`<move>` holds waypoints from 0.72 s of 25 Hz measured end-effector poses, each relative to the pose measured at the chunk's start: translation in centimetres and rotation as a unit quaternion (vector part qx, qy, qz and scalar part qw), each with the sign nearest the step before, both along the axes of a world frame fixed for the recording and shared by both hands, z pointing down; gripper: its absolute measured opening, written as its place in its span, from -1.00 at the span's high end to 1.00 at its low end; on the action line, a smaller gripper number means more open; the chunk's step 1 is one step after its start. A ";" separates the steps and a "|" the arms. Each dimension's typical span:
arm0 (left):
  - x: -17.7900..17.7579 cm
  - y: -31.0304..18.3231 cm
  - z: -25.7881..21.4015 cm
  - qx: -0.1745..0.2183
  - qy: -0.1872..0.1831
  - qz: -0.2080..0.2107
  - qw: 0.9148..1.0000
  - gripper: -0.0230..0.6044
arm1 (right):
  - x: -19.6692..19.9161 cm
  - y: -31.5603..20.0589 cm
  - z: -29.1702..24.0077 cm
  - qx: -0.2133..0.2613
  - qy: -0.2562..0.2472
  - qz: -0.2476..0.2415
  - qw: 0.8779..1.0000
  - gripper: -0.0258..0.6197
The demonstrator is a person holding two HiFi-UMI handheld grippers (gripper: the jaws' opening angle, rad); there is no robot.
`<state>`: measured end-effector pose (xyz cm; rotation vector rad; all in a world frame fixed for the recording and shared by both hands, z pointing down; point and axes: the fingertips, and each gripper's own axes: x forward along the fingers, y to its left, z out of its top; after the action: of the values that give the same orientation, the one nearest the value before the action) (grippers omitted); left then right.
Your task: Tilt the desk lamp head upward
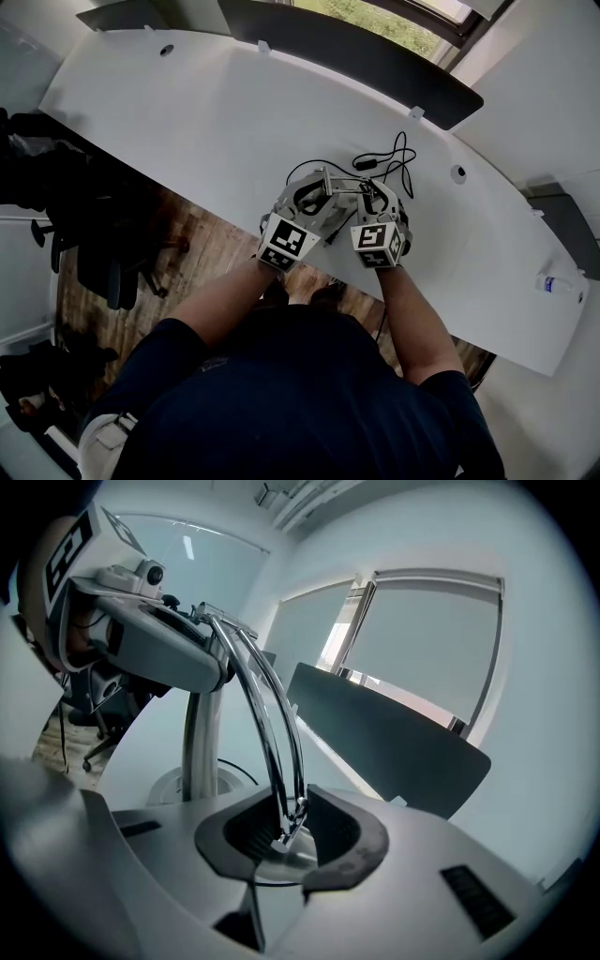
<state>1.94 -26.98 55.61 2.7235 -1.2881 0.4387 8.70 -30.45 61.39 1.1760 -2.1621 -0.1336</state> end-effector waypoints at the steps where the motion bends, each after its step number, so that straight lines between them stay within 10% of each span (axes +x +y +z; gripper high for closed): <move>1: 0.1 0.0 0.1 0.003 0.002 0.002 1.000 0.56 | 0.2 -0.1 -0.1 0.003 0.010 -0.003 1.000 0.65; 11: 0.2 -0.1 0.2 0.009 -0.002 0.009 1.000 0.56 | 2.1 -1.1 -3.4 0.054 0.105 -0.007 0.993 0.66; 18: 0.4 0.1 0.1 -0.008 0.014 0.006 1.000 0.57 | 3.5 -1.7 -6.8 0.133 0.227 -0.034 0.964 0.66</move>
<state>2.36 -26.89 55.68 2.7161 -1.2556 0.4076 12.18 -32.17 54.60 1.0848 -1.8094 -0.6751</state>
